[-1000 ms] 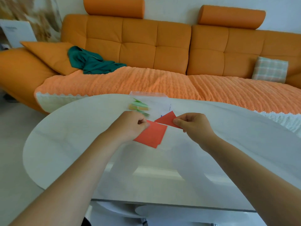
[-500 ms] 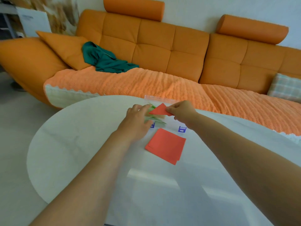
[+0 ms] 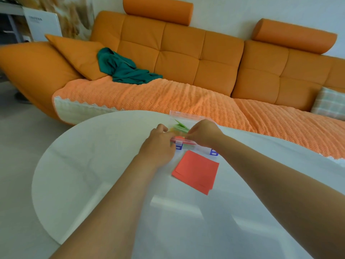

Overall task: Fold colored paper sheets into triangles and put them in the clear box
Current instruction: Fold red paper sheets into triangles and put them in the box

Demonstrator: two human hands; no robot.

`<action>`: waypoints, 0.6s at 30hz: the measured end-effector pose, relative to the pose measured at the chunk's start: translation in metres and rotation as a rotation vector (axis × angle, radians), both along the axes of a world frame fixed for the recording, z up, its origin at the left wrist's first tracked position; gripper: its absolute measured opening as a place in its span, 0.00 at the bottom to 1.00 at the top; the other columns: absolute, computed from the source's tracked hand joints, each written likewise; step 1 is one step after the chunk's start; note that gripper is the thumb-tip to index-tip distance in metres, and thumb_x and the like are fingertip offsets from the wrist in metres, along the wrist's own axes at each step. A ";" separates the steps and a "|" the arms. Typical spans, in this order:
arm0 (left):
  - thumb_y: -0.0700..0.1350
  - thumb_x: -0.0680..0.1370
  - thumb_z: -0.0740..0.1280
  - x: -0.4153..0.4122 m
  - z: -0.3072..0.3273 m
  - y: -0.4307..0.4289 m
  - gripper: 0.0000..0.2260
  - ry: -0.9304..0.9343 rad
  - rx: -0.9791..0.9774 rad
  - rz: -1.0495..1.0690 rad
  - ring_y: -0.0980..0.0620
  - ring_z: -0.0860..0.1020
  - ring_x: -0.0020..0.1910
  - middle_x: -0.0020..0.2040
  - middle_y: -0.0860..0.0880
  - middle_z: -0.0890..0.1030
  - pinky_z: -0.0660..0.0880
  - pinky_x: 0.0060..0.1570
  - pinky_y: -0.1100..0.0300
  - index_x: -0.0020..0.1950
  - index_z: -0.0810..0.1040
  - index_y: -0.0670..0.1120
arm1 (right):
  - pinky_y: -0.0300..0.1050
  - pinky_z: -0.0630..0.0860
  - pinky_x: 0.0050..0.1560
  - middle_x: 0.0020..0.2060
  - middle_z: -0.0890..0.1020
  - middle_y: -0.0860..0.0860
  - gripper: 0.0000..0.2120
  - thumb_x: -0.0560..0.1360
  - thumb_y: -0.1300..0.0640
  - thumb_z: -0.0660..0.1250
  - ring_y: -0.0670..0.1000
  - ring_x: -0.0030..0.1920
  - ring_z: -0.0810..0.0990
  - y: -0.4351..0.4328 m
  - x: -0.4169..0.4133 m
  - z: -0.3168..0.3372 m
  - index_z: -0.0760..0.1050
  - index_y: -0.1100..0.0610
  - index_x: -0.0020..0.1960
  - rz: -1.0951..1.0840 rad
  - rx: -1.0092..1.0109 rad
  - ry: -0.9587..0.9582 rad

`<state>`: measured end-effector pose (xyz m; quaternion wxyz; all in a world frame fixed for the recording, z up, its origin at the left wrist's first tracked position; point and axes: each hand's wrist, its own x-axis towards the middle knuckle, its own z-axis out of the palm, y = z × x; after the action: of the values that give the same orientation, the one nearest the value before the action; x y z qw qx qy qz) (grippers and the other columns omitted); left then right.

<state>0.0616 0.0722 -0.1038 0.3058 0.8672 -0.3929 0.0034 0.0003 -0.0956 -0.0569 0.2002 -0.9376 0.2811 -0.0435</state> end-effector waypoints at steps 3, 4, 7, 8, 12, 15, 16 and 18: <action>0.44 0.80 0.61 0.000 0.000 -0.001 0.16 -0.006 0.023 0.013 0.46 0.67 0.68 0.68 0.47 0.67 0.73 0.62 0.48 0.67 0.77 0.47 | 0.42 0.80 0.46 0.53 0.85 0.47 0.15 0.78 0.60 0.61 0.50 0.44 0.83 0.011 -0.018 0.007 0.85 0.49 0.54 0.118 0.049 -0.073; 0.43 0.80 0.62 -0.001 0.000 -0.002 0.16 -0.003 0.025 0.014 0.46 0.67 0.67 0.68 0.47 0.67 0.73 0.62 0.48 0.67 0.77 0.47 | 0.45 0.80 0.50 0.54 0.85 0.48 0.17 0.78 0.60 0.59 0.51 0.47 0.82 0.016 -0.024 0.008 0.84 0.49 0.55 0.153 0.070 -0.064; 0.44 0.80 0.62 -0.003 0.001 -0.003 0.17 0.024 0.000 0.016 0.46 0.70 0.66 0.67 0.47 0.68 0.73 0.61 0.47 0.69 0.76 0.47 | 0.48 0.77 0.55 0.55 0.84 0.52 0.17 0.79 0.58 0.57 0.53 0.51 0.80 0.027 -0.033 0.008 0.84 0.50 0.57 0.229 0.098 -0.015; 0.44 0.80 0.63 -0.003 0.002 -0.003 0.17 0.038 -0.013 0.014 0.46 0.71 0.65 0.67 0.47 0.68 0.74 0.61 0.47 0.69 0.75 0.47 | 0.48 0.77 0.54 0.56 0.84 0.53 0.18 0.79 0.58 0.57 0.53 0.51 0.80 0.029 -0.034 0.007 0.83 0.50 0.59 0.237 0.110 -0.003; 0.45 0.80 0.63 -0.002 0.006 0.000 0.19 0.091 -0.004 -0.012 0.47 0.71 0.66 0.68 0.47 0.68 0.72 0.63 0.49 0.71 0.73 0.47 | 0.47 0.74 0.61 0.60 0.82 0.51 0.18 0.79 0.57 0.57 0.53 0.59 0.78 0.029 -0.033 0.008 0.82 0.48 0.62 0.232 0.156 0.003; 0.45 0.80 0.64 -0.004 0.010 0.004 0.20 0.094 -0.013 -0.024 0.46 0.70 0.68 0.69 0.46 0.67 0.71 0.65 0.51 0.73 0.70 0.48 | 0.45 0.75 0.59 0.62 0.81 0.49 0.19 0.78 0.59 0.58 0.51 0.58 0.79 0.026 -0.037 0.011 0.81 0.47 0.62 0.224 0.151 -0.036; 0.45 0.80 0.64 -0.005 0.012 0.006 0.21 0.077 -0.024 -0.012 0.46 0.69 0.68 0.69 0.46 0.67 0.71 0.64 0.52 0.73 0.69 0.47 | 0.42 0.76 0.57 0.63 0.80 0.47 0.20 0.78 0.60 0.57 0.49 0.55 0.80 0.024 -0.040 0.013 0.81 0.46 0.62 0.222 0.154 -0.061; 0.45 0.80 0.65 -0.009 0.017 0.010 0.20 0.021 -0.061 0.036 0.46 0.69 0.67 0.68 0.46 0.66 0.70 0.60 0.54 0.72 0.67 0.46 | 0.37 0.76 0.48 0.65 0.78 0.45 0.20 0.77 0.61 0.57 0.46 0.49 0.81 0.021 -0.048 0.017 0.80 0.46 0.62 0.212 0.142 -0.117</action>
<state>0.0531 0.0818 -0.0864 0.3361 0.8644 -0.3739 0.0116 -0.0472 -0.0750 -0.0401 0.2857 -0.9413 0.1708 -0.0566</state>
